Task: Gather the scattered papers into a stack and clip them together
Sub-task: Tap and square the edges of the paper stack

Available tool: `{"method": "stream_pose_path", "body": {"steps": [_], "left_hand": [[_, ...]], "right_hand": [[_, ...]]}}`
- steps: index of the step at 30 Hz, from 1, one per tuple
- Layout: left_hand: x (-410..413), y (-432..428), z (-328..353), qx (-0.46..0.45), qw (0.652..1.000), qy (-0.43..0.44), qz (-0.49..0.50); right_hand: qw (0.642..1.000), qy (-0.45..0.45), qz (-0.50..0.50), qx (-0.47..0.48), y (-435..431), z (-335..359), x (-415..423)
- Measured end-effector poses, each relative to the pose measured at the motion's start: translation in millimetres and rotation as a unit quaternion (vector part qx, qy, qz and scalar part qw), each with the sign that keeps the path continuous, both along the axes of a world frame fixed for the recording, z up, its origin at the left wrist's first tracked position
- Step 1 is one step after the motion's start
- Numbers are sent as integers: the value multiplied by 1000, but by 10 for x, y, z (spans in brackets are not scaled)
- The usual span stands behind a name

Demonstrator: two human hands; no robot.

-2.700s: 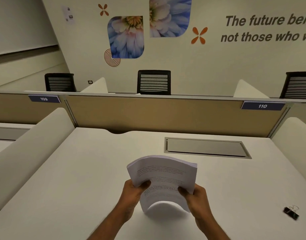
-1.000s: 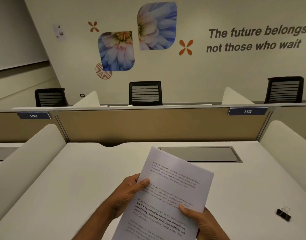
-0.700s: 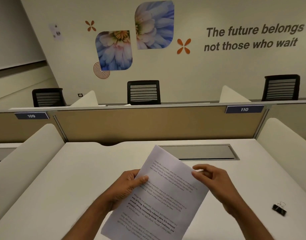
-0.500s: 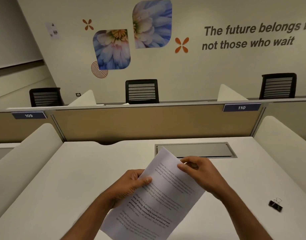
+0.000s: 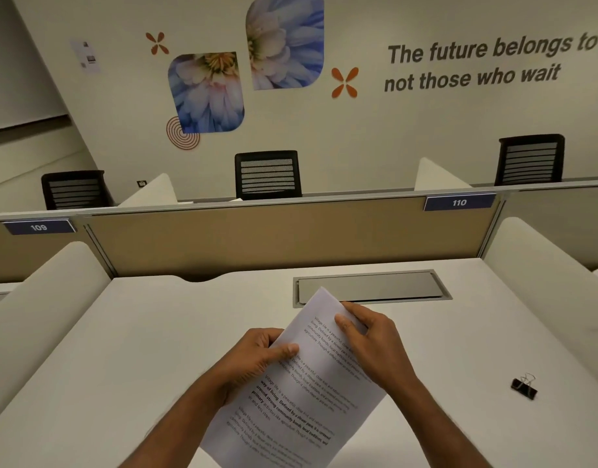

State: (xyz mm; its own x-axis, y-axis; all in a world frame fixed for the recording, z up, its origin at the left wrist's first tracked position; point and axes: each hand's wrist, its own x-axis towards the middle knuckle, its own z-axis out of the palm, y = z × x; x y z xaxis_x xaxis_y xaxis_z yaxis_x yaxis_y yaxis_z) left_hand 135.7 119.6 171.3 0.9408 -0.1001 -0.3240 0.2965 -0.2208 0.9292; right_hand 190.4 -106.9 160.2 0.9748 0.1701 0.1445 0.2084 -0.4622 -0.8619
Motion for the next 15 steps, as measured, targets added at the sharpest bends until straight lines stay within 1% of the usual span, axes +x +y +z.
{"method": "stream_pose_path", "body": {"steps": [10, 15], "left_hand": [[125, -164, -39, 24, 1000, 8, -6], [249, -292, -48, 25, 999, 10, -34]], "right_hand": [[999, 23, -8, 47, -144, -92, 49], [994, 49, -55, 81, -216, -215, 142]]}}
